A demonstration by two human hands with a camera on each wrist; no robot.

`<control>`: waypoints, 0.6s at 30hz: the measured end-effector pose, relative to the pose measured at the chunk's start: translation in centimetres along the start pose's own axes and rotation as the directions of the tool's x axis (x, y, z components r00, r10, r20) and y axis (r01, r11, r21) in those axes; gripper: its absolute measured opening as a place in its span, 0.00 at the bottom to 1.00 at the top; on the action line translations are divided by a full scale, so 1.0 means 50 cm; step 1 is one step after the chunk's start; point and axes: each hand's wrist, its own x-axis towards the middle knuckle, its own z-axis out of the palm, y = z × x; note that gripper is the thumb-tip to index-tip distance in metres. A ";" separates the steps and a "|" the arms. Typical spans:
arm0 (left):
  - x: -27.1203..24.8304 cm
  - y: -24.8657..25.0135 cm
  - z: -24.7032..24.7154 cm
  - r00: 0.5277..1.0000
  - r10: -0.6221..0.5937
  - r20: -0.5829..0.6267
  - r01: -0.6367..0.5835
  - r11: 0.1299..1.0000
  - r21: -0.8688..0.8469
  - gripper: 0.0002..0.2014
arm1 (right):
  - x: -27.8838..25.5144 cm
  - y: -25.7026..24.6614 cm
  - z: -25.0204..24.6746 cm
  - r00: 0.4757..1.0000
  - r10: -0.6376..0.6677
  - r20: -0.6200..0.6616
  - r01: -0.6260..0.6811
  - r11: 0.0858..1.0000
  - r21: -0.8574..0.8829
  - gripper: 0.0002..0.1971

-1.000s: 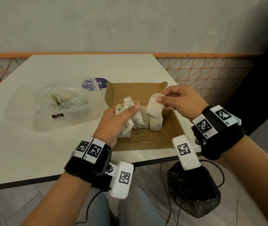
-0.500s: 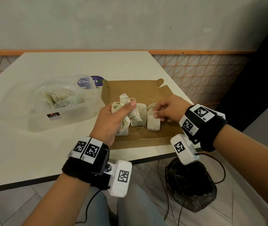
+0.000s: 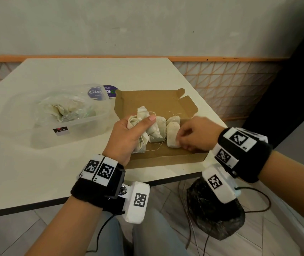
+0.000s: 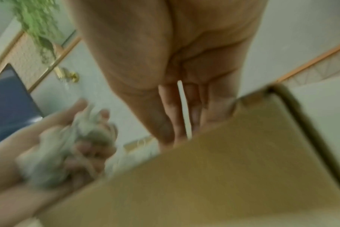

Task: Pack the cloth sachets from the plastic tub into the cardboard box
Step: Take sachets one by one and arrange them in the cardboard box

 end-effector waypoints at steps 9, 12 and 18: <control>-0.002 0.001 0.000 1.000 -0.001 -0.004 0.001 1.000 0.011 0.05 | 0.000 -0.005 0.013 0.999 -0.032 -0.040 0.027 0.992 -0.119 0.09; -0.003 0.001 0.000 1.000 0.004 0.008 -0.004 1.000 0.005 0.08 | 0.021 -0.001 -0.010 0.975 0.148 -0.164 -0.100 0.959 0.267 0.06; -0.002 0.002 0.002 1.000 0.001 0.007 -0.001 1.000 -0.007 0.01 | 0.064 0.006 0.031 0.960 0.278 -0.022 -0.268 0.940 0.210 0.09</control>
